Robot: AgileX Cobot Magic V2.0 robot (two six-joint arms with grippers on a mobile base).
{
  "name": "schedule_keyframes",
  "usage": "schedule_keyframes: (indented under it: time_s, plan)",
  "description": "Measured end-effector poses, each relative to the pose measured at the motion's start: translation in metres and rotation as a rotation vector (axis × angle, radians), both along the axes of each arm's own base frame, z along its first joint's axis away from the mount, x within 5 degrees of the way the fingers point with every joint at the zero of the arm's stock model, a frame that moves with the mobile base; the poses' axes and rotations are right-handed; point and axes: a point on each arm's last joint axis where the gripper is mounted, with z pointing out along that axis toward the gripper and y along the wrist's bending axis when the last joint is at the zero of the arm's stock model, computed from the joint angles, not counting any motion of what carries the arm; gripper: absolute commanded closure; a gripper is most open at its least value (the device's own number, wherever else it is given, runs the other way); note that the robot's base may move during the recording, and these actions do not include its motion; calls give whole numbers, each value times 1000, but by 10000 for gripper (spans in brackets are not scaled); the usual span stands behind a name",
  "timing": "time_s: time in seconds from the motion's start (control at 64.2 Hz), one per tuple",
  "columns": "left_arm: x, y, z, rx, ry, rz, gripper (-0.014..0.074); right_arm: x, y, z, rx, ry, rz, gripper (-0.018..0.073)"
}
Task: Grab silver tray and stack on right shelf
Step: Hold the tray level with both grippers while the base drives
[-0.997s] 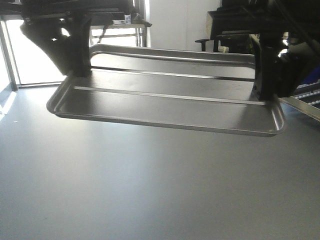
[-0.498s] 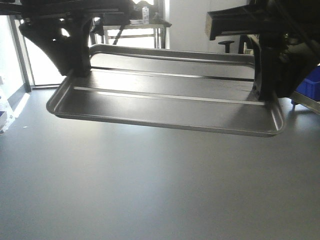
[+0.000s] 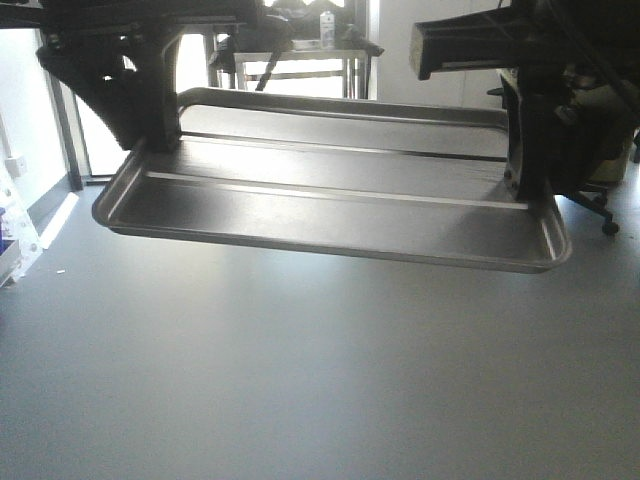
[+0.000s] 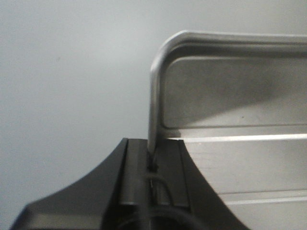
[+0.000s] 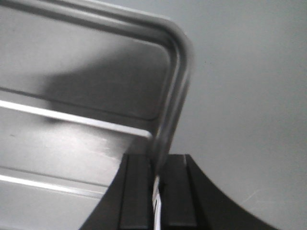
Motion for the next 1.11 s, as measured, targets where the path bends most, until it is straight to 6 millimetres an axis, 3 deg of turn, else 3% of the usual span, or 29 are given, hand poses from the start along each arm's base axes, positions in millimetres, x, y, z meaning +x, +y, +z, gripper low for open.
schedule_keyframes:
  time_s: [1.106]
  plan:
    - [0,0,0,-5,4,1,689,0,0,0,-3,5,-1,503]
